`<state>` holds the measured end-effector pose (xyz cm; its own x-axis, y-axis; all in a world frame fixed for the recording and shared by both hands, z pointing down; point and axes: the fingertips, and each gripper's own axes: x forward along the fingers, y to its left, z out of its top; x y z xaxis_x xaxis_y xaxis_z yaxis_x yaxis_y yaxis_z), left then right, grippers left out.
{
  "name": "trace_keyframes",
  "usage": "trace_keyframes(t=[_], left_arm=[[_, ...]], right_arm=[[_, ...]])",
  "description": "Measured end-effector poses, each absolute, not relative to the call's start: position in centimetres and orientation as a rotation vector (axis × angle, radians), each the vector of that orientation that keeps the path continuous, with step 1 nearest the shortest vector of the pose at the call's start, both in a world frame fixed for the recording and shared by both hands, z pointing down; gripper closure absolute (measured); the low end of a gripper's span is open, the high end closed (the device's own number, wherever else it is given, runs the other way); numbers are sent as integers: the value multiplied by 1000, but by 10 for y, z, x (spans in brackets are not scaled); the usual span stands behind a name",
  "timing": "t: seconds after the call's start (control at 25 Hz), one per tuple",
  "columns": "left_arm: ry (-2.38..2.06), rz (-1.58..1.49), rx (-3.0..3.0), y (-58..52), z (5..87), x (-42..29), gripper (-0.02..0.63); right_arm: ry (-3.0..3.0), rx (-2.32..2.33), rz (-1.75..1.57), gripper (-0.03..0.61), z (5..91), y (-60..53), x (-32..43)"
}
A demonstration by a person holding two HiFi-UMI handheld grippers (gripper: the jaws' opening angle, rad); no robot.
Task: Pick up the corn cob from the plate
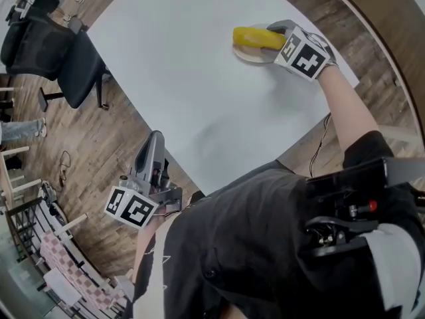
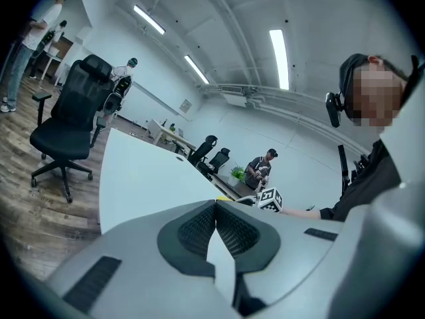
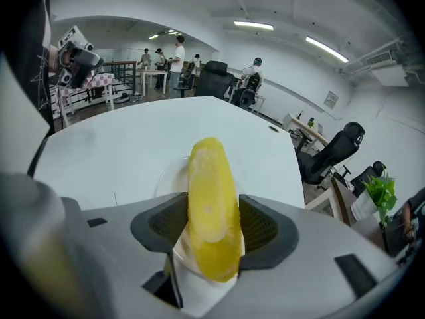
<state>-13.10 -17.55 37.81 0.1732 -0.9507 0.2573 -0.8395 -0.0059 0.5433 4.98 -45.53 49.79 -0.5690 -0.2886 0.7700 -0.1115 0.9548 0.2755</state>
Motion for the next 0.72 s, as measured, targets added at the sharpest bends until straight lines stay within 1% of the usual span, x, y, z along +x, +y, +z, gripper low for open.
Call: trace_keyframes(t=[0.48,0.72], left_arm=[[-1664,-282,1918,-144,367,-127,600],[-1655,-301,1940,-119,365,-136,600]], right_arm=[[-2219,534,-72,334,482,-437,60],[-2297,672,124,334,475,-414,64]])
